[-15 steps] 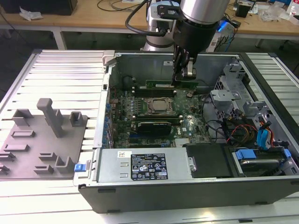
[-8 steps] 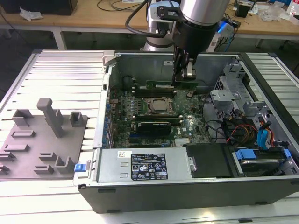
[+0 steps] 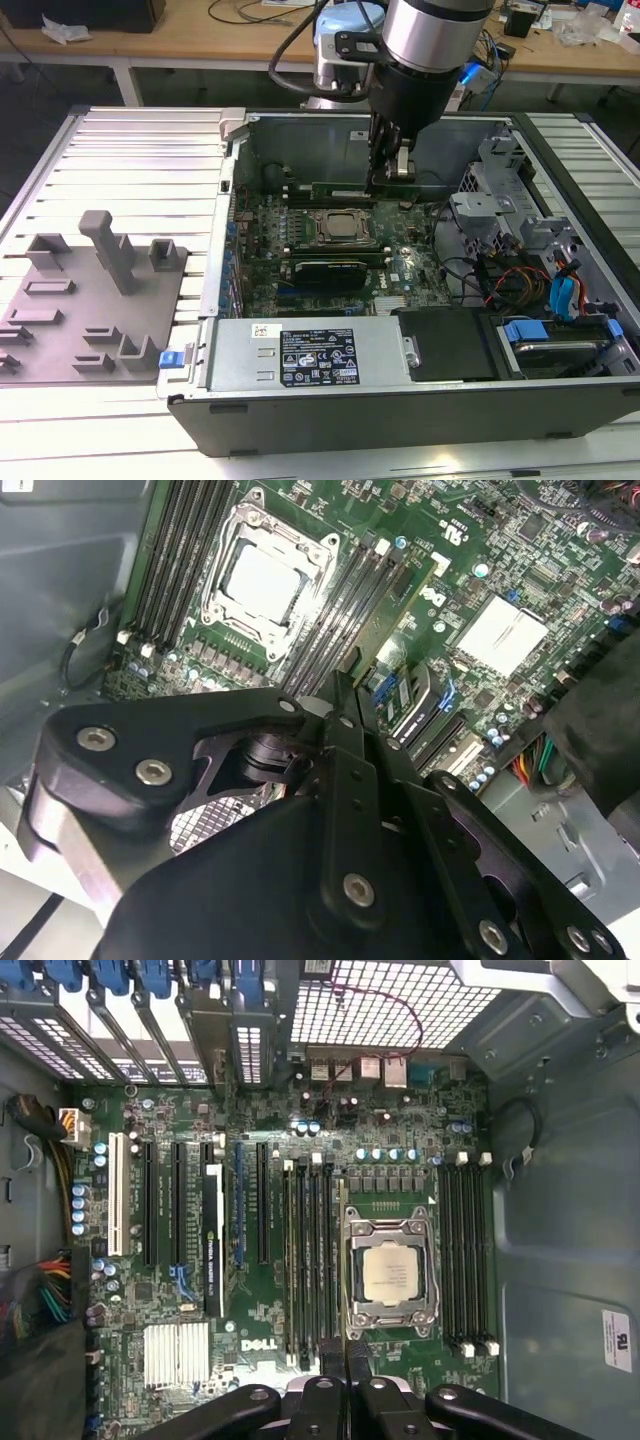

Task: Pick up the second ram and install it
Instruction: 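Insert the second ram into the second slot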

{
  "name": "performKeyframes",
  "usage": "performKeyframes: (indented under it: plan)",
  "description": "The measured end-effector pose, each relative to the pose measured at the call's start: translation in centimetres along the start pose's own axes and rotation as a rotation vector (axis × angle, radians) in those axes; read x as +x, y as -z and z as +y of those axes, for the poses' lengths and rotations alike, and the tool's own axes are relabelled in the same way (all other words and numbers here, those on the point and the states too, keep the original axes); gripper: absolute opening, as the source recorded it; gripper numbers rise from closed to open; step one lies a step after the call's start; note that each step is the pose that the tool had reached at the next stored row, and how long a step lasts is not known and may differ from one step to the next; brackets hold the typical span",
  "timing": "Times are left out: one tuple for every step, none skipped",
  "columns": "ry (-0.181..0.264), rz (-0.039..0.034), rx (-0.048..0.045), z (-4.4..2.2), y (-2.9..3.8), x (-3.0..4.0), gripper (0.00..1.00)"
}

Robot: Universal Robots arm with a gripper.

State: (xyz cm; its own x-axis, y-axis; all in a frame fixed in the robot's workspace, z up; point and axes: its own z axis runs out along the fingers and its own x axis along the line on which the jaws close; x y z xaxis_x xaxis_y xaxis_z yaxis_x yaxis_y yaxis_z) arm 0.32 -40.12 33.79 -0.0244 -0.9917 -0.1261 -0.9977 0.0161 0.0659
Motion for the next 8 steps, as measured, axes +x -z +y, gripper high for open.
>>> performKeyframes:
  plan:
    - [0.000, 0.0000, 0.0001, 0.00, -0.07, 0.01, 0.12]
    - [0.000, 0.0000, 0.0000, -0.01, -0.12, 0.01, 0.12]
    - [0.000, 0.0000, 0.0000, -0.01, -0.21, 0.03, 0.12]
    - [0.000, -0.0001, 0.0000, -0.02, -0.29, 0.04, 0.12]
    - [0.000, 0.0001, 0.0000, -0.02, -0.38, 0.05, 0.12]
    - [0.000, 0.0000, 0.0000, -0.03, -0.45, 0.06, 0.12]
    - [0.000, 0.0000, 0.0000, -0.03, -0.53, 0.07, 0.12]
    - [0.000, 0.0000, 0.0000, -0.04, -0.66, 0.08, 0.12]
